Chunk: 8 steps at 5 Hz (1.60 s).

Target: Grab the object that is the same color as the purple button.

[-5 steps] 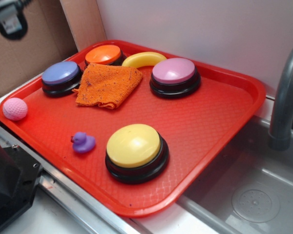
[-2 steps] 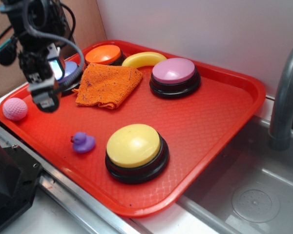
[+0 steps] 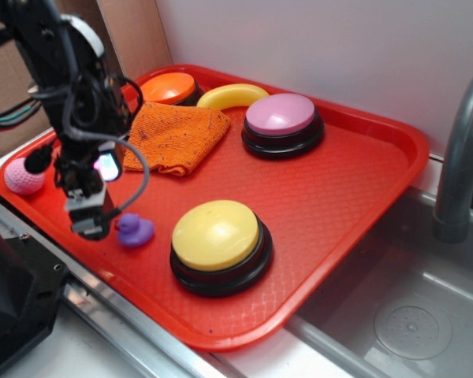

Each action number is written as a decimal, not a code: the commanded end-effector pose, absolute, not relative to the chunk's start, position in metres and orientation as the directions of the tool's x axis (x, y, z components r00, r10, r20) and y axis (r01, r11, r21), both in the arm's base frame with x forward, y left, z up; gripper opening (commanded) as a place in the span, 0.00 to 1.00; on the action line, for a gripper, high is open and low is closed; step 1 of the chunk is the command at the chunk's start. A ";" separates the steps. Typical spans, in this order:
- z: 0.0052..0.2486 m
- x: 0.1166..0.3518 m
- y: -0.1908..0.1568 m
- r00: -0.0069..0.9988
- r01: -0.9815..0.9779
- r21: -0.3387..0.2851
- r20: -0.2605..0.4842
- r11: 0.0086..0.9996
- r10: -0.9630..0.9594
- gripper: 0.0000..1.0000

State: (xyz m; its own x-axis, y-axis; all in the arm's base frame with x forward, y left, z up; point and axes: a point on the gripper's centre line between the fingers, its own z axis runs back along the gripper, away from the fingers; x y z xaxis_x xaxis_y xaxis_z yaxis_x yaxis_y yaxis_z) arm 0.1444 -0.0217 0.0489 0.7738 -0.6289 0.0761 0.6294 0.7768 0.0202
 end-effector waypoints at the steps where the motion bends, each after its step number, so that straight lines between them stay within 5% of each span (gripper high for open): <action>1: 0.030 0.156 -0.026 0.779 0.624 0.011 0.070 0.782 -0.623 1.00; 3: 0.014 0.161 -0.035 0.766 0.642 -0.016 0.047 0.766 -0.641 1.00; 4: 0.013 0.162 -0.035 0.768 0.639 0.001 0.051 0.769 -0.638 0.80; 5: 0.013 0.161 -0.029 0.793 0.607 0.000 0.060 0.795 -0.606 0.00; 6: 0.020 0.162 -0.023 0.813 0.580 -0.012 0.070 0.814 -0.578 0.00; 8: 0.095 0.185 -0.004 0.957 0.275 -0.009 0.097 0.961 -0.273 0.00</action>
State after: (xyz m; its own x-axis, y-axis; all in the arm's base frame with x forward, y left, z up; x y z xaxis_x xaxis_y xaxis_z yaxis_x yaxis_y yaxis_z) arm 0.1805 -0.0050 0.0881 0.9594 -0.2743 0.0659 0.2765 0.9607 -0.0259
